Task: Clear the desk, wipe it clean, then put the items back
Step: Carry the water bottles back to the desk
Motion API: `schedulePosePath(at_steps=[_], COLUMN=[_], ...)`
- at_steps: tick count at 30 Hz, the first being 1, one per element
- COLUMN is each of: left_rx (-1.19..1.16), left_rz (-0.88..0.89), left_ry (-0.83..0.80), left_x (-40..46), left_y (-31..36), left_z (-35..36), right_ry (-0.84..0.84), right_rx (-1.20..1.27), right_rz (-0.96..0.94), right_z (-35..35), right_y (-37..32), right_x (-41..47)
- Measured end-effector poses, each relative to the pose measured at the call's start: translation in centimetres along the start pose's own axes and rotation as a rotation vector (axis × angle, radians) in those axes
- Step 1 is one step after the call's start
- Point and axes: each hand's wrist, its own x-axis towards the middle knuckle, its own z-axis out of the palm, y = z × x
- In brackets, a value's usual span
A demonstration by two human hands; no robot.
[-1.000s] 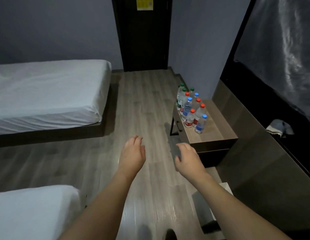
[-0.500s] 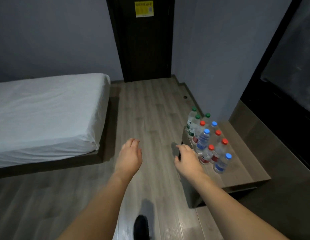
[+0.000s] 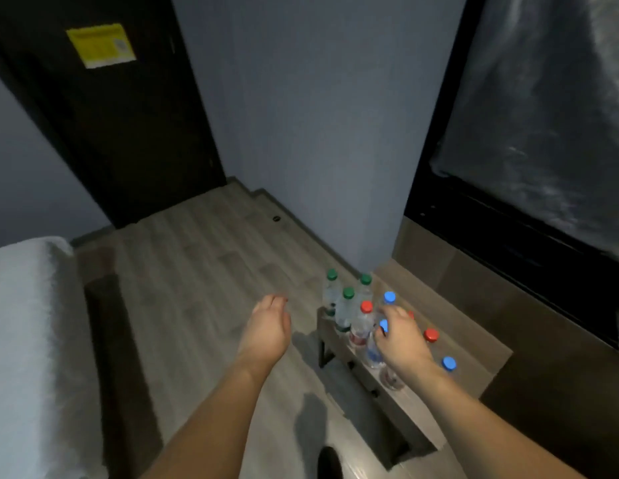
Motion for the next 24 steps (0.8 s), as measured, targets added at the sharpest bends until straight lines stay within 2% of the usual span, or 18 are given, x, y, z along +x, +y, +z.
schedulePosePath(at_steps=[9,12,16,20,24], left_rx=[0.114,0.125,0.162,0.251,0.352], left_rz=[0.414,0.434,0.411,0.416,0.467], left_ry=[-0.165,-0.251,-0.459,-0.631,-0.686], left_x=[16.5,21.0,25.4,27.7,28.7], left_y=[5.7,6.6,5.4,3.2,0.3], left_z=[1.7,2.6,6.2,11.0,15.5], right_ry=[0.098,0.054,0.005,-0.091,-0.241], right_rx=[0.102,0.118,0.075,-0.057,-0.196], right_rz=[0.247,0.303,0.33,0.318,0.312], right_z=[-0.7,0.2,1.3,3.1,6.1], right_y=[2.9,2.9,2.7,2.7,3.2], right_x=[10.3,12.7,16.6,21.3,26.0])
